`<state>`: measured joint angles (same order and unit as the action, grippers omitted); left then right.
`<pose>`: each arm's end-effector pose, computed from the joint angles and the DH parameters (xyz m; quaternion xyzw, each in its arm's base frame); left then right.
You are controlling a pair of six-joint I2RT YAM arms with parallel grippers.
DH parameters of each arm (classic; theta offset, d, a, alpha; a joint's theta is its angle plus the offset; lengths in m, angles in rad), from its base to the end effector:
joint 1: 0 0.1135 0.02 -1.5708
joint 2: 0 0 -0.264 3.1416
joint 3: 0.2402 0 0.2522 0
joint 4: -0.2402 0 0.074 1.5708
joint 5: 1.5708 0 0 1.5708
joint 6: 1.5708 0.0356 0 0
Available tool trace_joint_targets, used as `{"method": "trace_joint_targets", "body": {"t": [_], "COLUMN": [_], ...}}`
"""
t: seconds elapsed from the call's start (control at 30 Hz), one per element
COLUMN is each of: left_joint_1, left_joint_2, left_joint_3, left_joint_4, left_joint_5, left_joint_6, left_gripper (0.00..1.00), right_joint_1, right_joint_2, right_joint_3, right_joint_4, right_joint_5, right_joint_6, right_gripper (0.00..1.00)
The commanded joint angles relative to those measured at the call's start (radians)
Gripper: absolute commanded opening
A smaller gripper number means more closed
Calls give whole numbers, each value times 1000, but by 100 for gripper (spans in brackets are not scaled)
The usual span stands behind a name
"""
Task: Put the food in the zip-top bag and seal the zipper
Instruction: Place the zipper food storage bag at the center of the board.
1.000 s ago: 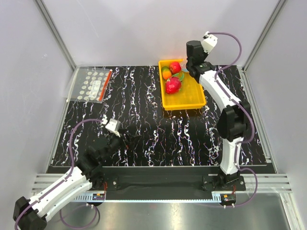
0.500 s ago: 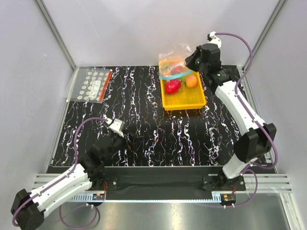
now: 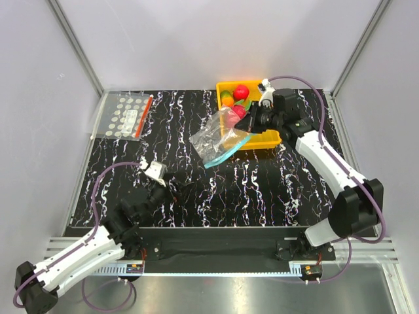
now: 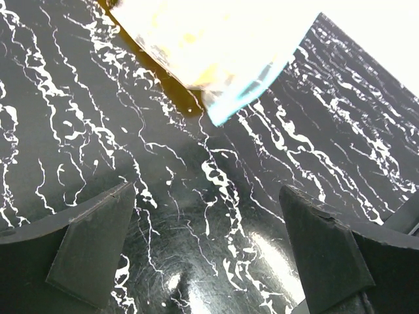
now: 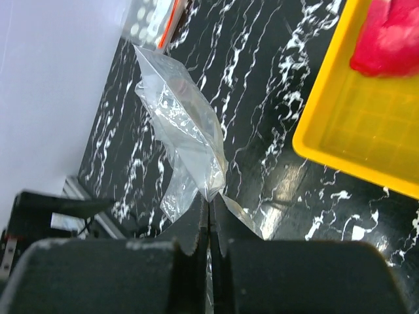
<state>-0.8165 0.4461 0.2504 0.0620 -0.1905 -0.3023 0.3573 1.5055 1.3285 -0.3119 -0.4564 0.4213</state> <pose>0.1020 -0.0987 0.2241 0.1300 0.7406 -0.2871 0.5934 0.3205 0.1364 0.3431 -0.0897 0.8383 0.3698 0.3905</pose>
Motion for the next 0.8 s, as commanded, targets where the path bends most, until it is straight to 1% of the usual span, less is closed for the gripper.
{"method": "trace_joint_targets", "body": {"t": [0.0, 0.07, 0.17, 0.23, 0.27, 0.37, 0.4, 0.47, 0.57, 0.67, 0.77], "left_joint_1": [-6, -6, -4, -6, -7, -15, -25, -38, -58, -67, -67], "left_joint_2": [17, 29, 40, 45, 49, 78, 89, 123, 154, 164, 175], "left_joint_3": [52, 56, 62, 70, 73, 101, 108, 130, 141, 135, 142], "left_joint_4": [33, 42, 48, 48, 53, 56, 56, 58, 82, 104, 95], "left_joint_5": [-29, -29, -35, -36, -35, -59, -76, -93, -118, -141, -152], "left_joint_6": [15, 15, 17, 20, 25, 51, 64, 91, 98, 107, 111], "left_gripper": [99, 99, 99, 99, 99, 99, 99, 99, 99, 99, 99], "right_joint_1": [2, 0, 0, 2, 2, 2, 3, 2, 3, 23, 51], "right_joint_2": [-96, -109, -128, -125, -113, -79, -76, -56, -18, -24, -60], "right_joint_3": [-34, -45, -57, -43, -29, 35, 46, 51, 83, 80, 28], "right_joint_4": [45, 28, 11, -19, -64, -157, -196, -243, -337, -381, -391], "right_joint_5": [-94, -84, -29, -37, -38, 53, 67, 47, -2, -42, -56], "right_joint_6": [-79, -96, -99, -115, -113, -46, 11, 80, 106, 68, 33], "right_gripper": [0, 0, 0, 0, 0, 0, 0, 0, 0, 0, 0]}}
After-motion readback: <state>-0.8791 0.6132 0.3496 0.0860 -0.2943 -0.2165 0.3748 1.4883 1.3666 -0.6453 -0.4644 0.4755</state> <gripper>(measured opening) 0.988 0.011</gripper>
